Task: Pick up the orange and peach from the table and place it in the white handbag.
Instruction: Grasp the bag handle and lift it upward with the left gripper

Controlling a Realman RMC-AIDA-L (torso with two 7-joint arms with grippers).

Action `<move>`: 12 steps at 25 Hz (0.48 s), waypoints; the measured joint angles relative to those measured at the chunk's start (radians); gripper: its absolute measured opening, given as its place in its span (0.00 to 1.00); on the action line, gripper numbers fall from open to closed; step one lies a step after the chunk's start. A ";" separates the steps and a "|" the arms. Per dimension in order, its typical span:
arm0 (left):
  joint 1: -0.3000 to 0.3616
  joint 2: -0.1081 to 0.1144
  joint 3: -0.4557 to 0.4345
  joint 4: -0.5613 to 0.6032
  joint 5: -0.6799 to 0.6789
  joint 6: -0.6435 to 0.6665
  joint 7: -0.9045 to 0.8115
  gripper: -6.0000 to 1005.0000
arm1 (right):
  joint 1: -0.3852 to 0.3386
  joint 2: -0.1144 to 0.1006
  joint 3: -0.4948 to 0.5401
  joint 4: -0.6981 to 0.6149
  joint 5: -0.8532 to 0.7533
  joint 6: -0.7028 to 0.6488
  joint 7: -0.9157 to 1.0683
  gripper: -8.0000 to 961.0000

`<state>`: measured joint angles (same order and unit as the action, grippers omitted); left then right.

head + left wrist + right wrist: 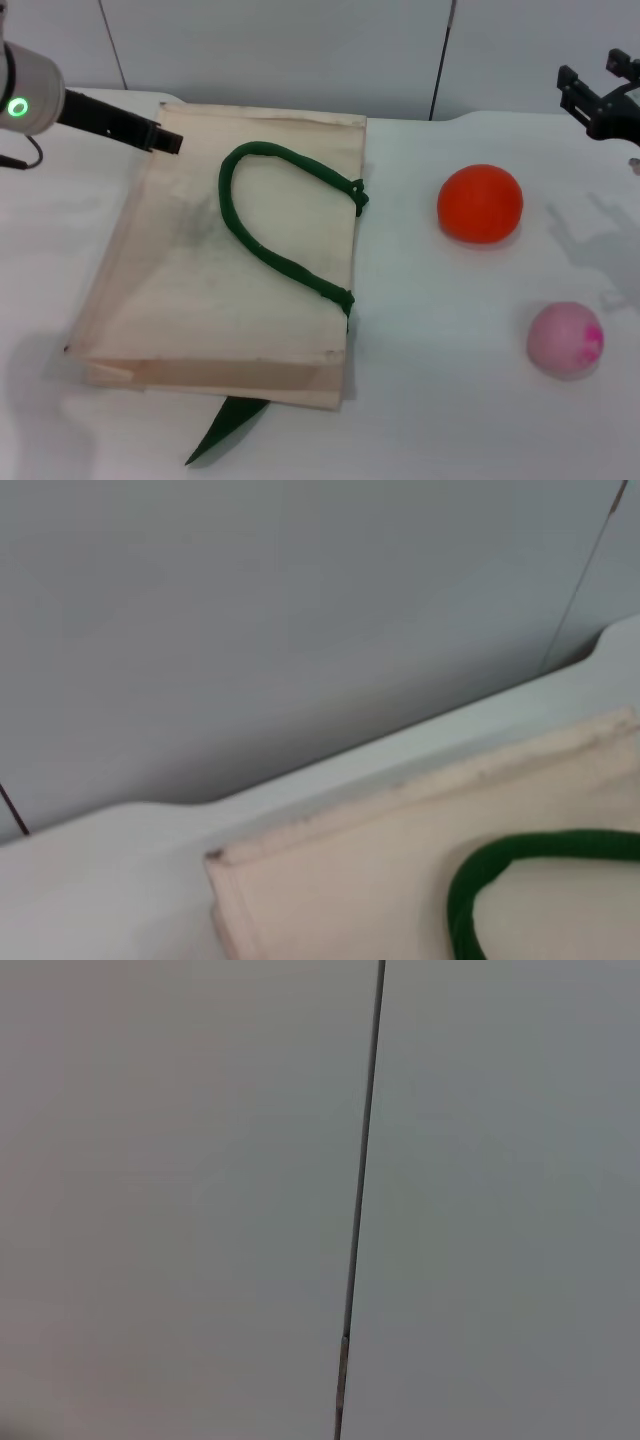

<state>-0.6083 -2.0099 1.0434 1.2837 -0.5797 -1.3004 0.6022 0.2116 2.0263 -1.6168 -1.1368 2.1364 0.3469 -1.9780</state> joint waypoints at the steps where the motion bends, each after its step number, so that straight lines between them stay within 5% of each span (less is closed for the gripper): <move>1: -0.006 0.000 0.000 -0.020 0.000 0.004 0.000 0.43 | 0.000 0.000 0.000 -0.002 0.001 0.000 0.000 0.63; 12: -0.067 0.017 -0.002 -0.126 0.041 0.035 0.002 0.42 | 0.000 0.000 -0.003 -0.017 -0.005 0.003 0.020 0.63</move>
<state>-0.6752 -1.9931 1.0416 1.1573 -0.5389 -1.2653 0.6041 0.2117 2.0263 -1.6198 -1.1543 2.1319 0.3498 -1.9578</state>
